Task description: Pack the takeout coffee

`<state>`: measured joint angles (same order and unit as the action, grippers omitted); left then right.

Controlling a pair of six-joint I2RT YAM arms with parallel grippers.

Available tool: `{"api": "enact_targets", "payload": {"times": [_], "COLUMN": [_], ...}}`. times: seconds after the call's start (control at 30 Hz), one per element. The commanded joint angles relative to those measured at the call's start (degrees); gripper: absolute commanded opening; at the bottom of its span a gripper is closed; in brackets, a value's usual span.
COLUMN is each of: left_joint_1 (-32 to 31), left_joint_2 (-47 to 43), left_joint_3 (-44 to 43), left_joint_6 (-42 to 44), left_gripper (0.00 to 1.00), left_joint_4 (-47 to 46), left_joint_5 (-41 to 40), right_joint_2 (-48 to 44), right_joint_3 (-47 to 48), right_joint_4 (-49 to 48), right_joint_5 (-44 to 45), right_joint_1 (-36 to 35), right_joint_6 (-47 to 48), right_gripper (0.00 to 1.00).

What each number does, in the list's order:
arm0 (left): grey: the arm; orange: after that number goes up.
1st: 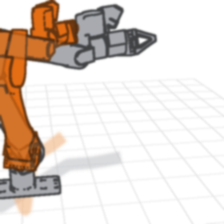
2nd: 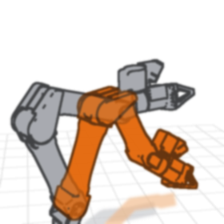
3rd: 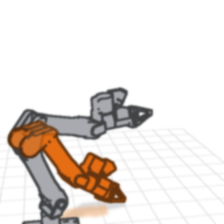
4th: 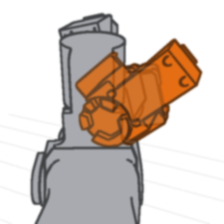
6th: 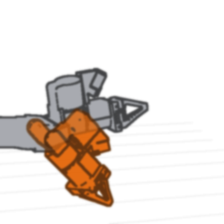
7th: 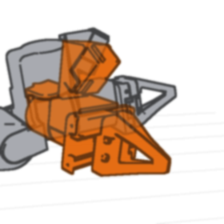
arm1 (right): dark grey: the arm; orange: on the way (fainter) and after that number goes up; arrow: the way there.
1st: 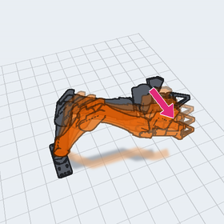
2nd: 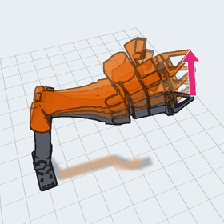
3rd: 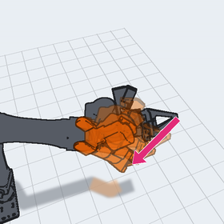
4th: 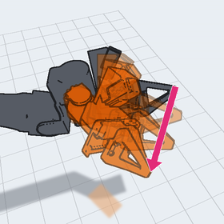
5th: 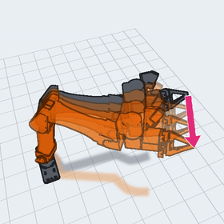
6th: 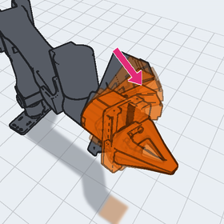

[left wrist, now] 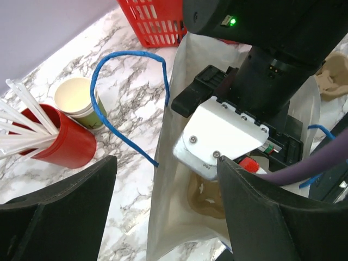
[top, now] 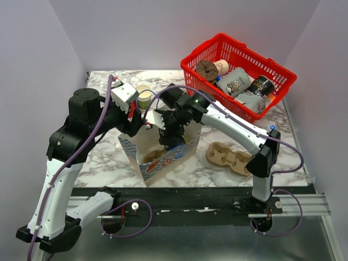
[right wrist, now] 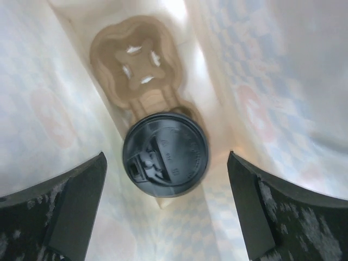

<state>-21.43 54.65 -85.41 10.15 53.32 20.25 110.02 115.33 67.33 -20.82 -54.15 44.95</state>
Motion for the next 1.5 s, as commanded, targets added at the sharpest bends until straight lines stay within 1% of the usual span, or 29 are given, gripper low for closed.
{"api": "enact_targets", "payload": {"times": [0.0,0.1,0.27,0.4,0.47,0.57,0.6,0.67,0.7,0.8,0.87,0.9,0.93,0.97,1.0,1.07,1.1,1.13,1.17,1.2,1.4,1.47], "left_joint_1": [0.8,1.2,1.7,1.7,1.7,1.8,1.7,1.7,1.7,1.7,1.7,1.7,1.7,1.7,1.7,1.7,1.8,1.8,1.7,1.7,1.8,1.8], "left_joint_2": [-0.1,0.7,1.7,1.5,2.2,3.1,3.4,4.0,4.2,6.1,7.7,8.1,8.9,9.1,9.2,9.6,9.7,9.5,9.6,9.5,8.9,8.4], "left_joint_3": [0.4,1.3,3.3,6.6,7.5,8.6,9.1,9.9,10.8,11.7,11.6,11.3,11.1,11.0,10.4,9.8,9.1,8.8,8.4,7.5,3.4,2.9], "left_joint_6": [-4.0,-4.4,-3.0,-2.6,-2.6,-2.8,-2.5,-2.2,-2.2,-1.5,-0.8,-0.3,0.8,1.3,2.0,3.6,4.4,5.1,6.6,7.3,13.8,14.8], "left_gripper": [0.83,0.87,0.88,0.88,0.87,0.82,0.78,0.73,0.69,0.61,0.57,0.52,0.50,0.45,0.36,0.28,0.18,0.12,0.09,0.00,0.00,0.00], "left_joint_4": [1.8,2.8,5.0,2.7,1.7,0.0,-0.4,-1.9,-2.4,-3.2,-2.8,-2.5,-2.3,-1.7,-1.4,-0.3,0.0,0.3,1.2,1.6,4.8,5.4], "left_joint_5": [0.0,-0.3,-0.5,-1.4,-1.3,-1.0,-0.7,0.0,0.2,0.4,0.7,0.8,1.5,2.0,2.4,3.6,3.9,4.4,4.8,4.7,7.4,8.7], "right_joint_2": [-3.8,-5.9,-11.9,-16.1,-17.6,-21.1,-22.6,-23.7,-24.1,-24.3,-24.6,-24.9,-25.2,-25.7,-26.0,-26.4,-26.5,-26.7,-26.8,-27.0,-27.8,-27.8], "right_joint_3": [0.4,0.6,-0.7,-2.1,-2.6,-4.9,-5.8,-7.9,-8.3,-9.1,-9.9,-10.4,-10.9,-12.0,-12.5,-13.4,-14.0,-14.4,-14.8,-15.8,-18.7,-19.6], "right_joint_4": [-4.9,-7.0,-12.5,-15.2,-15.7,-18.8,-19.8,-22.5,-23.0,-23.8,-24.3,-24.4,-24.6,-25.1,-25.5,-26.0,-26.2,-26.4,-27.1,-27.3,-29.8,-30.5], "right_joint_5": [-3.4,-3.8,-2.7,-0.1,1.6,4.3,5.2,7.9,8.5,10.8,11.5,11.9,12.3,13.0,13.5,14.1,14.4,14.8,15.9,16.8,20.6,22.7], "right_joint_1": [0.9,1.5,2.6,3.5,4.2,5.7,6.1,7.3,7.7,8.7,9.5,9.8,9.9,10.0,10.0,10.6,10.6,10.9,11.0,11.0,11.8,12.1], "right_joint_6": [-3.6,-5.0,-7.2,-8.5,-9.3,-11.8,-12.6,-14.6,-15.0,-16.7,-17.8,-17.9,-17.9,-17.8,-17.8,-17.8,-17.8,-17.9,-17.8,-17.6,-17.1,-17.2], "right_gripper": [1.00,1.00,1.00,1.00,1.00,1.00,1.00,1.00,1.00,1.00,1.00,1.00,1.00,1.00,1.00,1.00,1.00,1.00,1.00,1.00,1.00,1.00]}}
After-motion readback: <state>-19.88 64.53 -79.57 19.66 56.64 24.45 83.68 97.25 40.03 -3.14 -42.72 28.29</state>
